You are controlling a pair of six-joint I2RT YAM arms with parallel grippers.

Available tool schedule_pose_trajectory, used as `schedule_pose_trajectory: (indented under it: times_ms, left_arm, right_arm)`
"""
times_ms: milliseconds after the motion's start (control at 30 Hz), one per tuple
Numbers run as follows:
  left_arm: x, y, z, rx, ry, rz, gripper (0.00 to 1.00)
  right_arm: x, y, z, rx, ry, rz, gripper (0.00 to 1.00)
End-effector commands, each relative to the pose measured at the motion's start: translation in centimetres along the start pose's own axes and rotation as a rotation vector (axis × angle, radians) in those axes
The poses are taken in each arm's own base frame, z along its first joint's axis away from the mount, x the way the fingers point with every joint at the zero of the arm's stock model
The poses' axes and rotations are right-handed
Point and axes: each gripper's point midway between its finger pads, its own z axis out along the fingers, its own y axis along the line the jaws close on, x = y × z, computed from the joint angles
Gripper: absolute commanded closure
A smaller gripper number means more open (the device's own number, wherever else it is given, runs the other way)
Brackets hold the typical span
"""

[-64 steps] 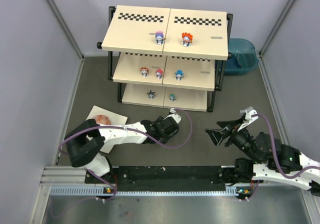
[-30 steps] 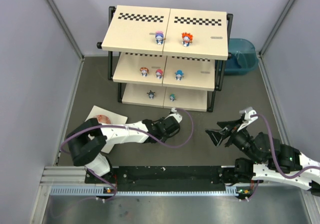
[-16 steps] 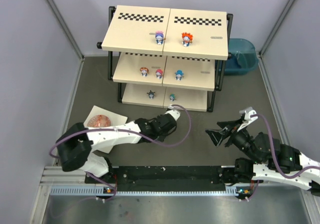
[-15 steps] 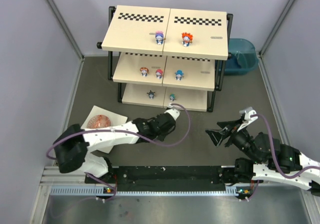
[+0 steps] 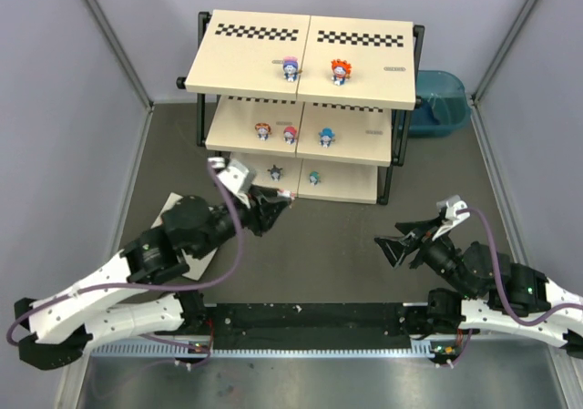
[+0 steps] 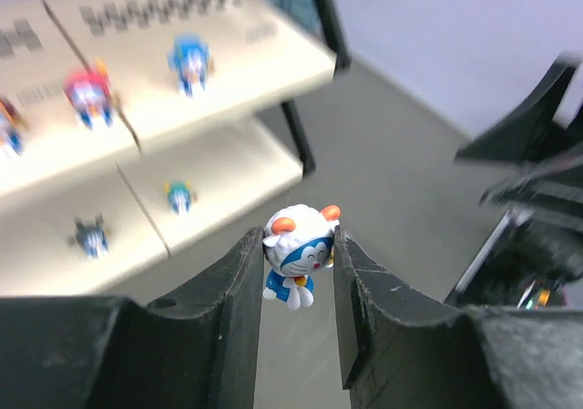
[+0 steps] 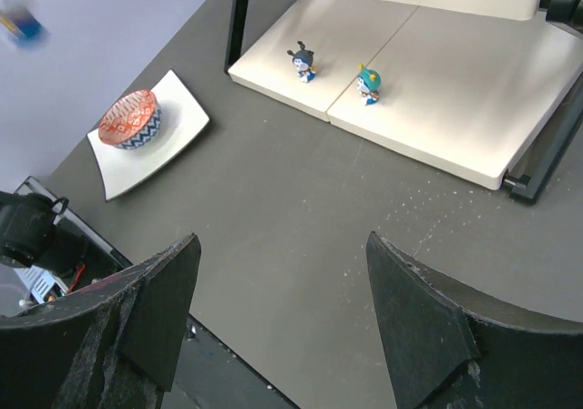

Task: Place and organize the plastic toys onto the shelf

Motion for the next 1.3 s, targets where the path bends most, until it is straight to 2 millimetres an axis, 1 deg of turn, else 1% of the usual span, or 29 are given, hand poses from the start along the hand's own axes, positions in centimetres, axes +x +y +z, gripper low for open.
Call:
schedule_pose_trajectory:
  times_ms: [0,33,67,100,133,167,200,233,267,300,333,367,400,433,467,500,567,633,667,700,767,800,833,867,933,967,1000,1133,1267]
  left_arm:
    - [-10.0,-0.7,-1.9,0.011,-0.231,0.062,1.00]
    - [-12.7,-1.3,-2.5,0.040,-0.279,0.073,1.00]
    - [-14.1,-1.7,-2.9,0.065,-0.309,0.075,1.00]
    - [-15.6,-1.5,-3.3,0.070,-0.344,0.076,1.00]
    - [-18.0,-2.4,-4.2,0.114,-0.397,0.080,1.00]
    - [-19.1,-2.4,-4.4,0.118,-0.420,0.088,1.00]
    - [-20.3,-1.6,-4.6,0.091,-0.443,0.097,1.00]
    - [-21.9,-1.5,-4.5,0.086,-0.460,0.110,1.00]
    - [-22.7,-1.6,-4.4,0.108,-0.465,0.124,1.00]
    - [-23.2,-0.2,-3.1,0.071,-0.450,0.136,1.00]
    - [-25.0,0.1,-3.7,0.063,-0.484,0.142,1.00]
    - [-25.6,0.3,-3.6,0.064,-0.491,0.151,1.00]
    - [-25.8,1.7,-2.3,0.026,-0.476,0.157,1.00]
    - [-27.2,2.0,-2.7,0.015,-0.503,0.166,1.00]
    - [-27.8,2.7,-2.5,-0.011,-0.512,0.173,1.00]
    - [-28.3,3.3,-1.7,-0.026,-0.512,0.177,1.00]
    - [-29.0,4.0,-1.2,-0.038,-0.521,0.187,1.00]
    - [-29.2,4.8,0.0,-0.037,-0.516,0.187,1.00]
    - [-29.7,5.6,0.2,-0.049,-0.529,0.191,1.00]
    - [-29.2,5.7,1.2,-0.019,-0.514,0.180,1.00]
    - [-29.4,7.1,1.5,-0.034,-0.521,0.174,1.00]
    - [-29.3,7.3,2.0,-0.010,-0.521,0.156,1.00]
    - [-29.2,7.6,2.2,0.002,-0.524,0.148,1.00]
    - [-29.4,8.7,2.0,-0.011,-0.532,0.145,1.00]
    - [-29.4,9.2,2.0,0.020,-0.552,0.126,1.00]
    - [-29.4,10.3,1.9,0.004,-0.554,0.121,1.00]
    - [-29.1,10.8,2.0,0.010,-0.550,0.101,1.00]
    - [-28.8,12.1,2.2,0.008,-0.543,0.100,1.00]
    - [-27.8,13.0,2.9,0.004,-0.520,0.091,1.00]
  right_arm:
    - [-0.8,0.4,-0.2,-0.015,-0.027,0.035,0.25]
    - [-0.8,0.4,-0.2,-0.017,-0.026,0.034,0.25]
    - [-0.9,0.4,-0.2,-0.016,-0.027,0.032,0.25]
    - [-0.9,0.5,-0.2,-0.020,-0.025,0.034,0.25]
    - [-0.9,0.6,-0.2,-0.024,-0.026,0.036,0.25]
    - [-1.0,0.6,-0.2,-0.025,-0.027,0.038,0.25]
    - [-1.0,0.6,-0.3,-0.024,-0.029,0.042,0.25]
    - [-0.9,0.6,-0.3,-0.025,-0.028,0.041,0.25]
    - [-1.0,0.6,-0.3,-0.026,-0.029,0.040,0.25]
    - [-1.1,0.6,-0.3,-0.026,-0.029,0.039,0.25]
    - [-1.1,0.6,-0.3,-0.025,-0.027,0.035,0.25]
    - [-1.1,0.6,-0.3,-0.026,-0.029,0.032,0.25]
    - [-1.2,0.6,-0.3,-0.025,-0.031,0.033,0.25]
    - [-1.2,0.6,-0.3,-0.024,-0.030,0.031,0.25]
    - [-1.1,0.5,-0.3,-0.022,-0.029,0.028,0.25]
    - [-1.1,0.4,-0.3,-0.018,-0.031,0.028,0.25]
    - [-1.0,0.3,-0.3,-0.016,-0.030,0.027,0.25]
    - [-0.9,0.2,-0.3,-0.010,-0.030,0.017,0.25]
    - [-0.9,0.1,-0.3,-0.009,-0.030,0.016,0.25]
    - [-0.9,0.0,-0.3,-0.005,-0.031,0.010,0.25]
    - [-0.9,0.0,-0.3,-0.003,-0.030,0.000,0.25]
    - [-0.9,-0.1,-0.3,0.000,-0.029,-0.003,0.25]
    - [-1.0,-0.2,-0.3,0.001,-0.031,-0.009,0.25]
    - [-0.9,-0.3,-0.3,0.005,-0.030,-0.010,0.25]
    - [-0.9,-0.4,-0.4,0.007,-0.030,-0.014,0.25]
    - [-0.9,-0.4,-0.4,0.011,-0.029,-0.018,0.25]
    - [-0.9,-0.6,-0.4,0.015,-0.032,-0.018,0.25]
    - [-0.7,-0.8,-0.4,0.024,-0.031,-0.022,0.25]
    - [-0.5,-0.8,-0.3,0.025,-0.029,-0.017,0.25]
